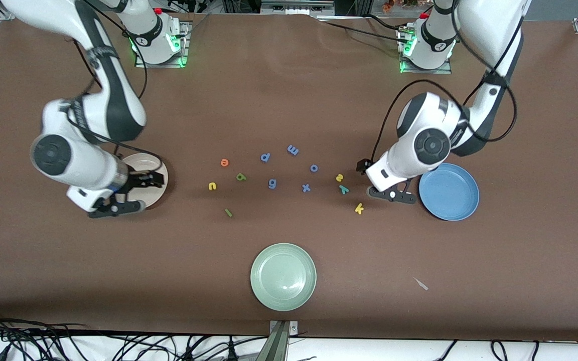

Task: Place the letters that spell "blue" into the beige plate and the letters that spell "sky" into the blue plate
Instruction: 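Reach the left gripper to the yellow k while the right gripper reaches the yellow u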

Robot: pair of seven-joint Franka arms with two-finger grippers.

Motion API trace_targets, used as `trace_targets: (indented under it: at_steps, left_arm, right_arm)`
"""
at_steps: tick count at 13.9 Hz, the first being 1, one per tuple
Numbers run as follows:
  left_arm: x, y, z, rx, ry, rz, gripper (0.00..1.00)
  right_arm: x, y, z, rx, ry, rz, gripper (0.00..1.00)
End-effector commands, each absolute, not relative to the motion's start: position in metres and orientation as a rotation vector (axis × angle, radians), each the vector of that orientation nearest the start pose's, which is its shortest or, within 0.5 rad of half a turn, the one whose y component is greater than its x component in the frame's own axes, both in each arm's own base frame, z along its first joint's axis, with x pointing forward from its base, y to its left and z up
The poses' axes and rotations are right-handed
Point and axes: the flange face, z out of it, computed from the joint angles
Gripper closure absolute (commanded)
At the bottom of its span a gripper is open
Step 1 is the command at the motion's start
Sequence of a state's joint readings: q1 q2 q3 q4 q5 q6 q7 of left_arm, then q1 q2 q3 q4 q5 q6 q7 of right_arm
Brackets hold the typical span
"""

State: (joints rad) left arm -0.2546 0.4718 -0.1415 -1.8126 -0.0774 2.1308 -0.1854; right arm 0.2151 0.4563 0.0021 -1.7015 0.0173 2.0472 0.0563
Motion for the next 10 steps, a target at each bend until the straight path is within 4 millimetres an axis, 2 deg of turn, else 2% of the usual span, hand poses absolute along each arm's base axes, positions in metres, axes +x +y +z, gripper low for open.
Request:
trace_targets:
  at_steps: [1,3,4,6,10]
  left_arm:
    - [0.599,-0.257,0.253,-3.205,0.272,0.207,0.0]
    - [0.612,-0.253,0.222,-3.219,0.244,0.082,0.0]
    - [0.618,-0.247,0.213,-3.22,0.22,0.038,0.0]
    - [0.626,-0.243,0.206,-3.218,0.206,-0.011,0.0]
    - [0.628,-0.27,0.189,-3.231,0.221,-0.077,0.0]
  right_arm:
    - [0.642,0.176,0.282,-3.123,-0.234,0.156,0.0]
    - [0.637,0.191,0.248,-3.122,-0.267,0.153,0.0]
    - [0.631,0.196,0.236,-3.125,-0.228,0.125,0.0]
    - [0.617,0.223,0.222,-3.132,-0.139,0.083,0.0]
    - [0.6,0.251,0.205,-3.138,-0.148,0.109,0.0]
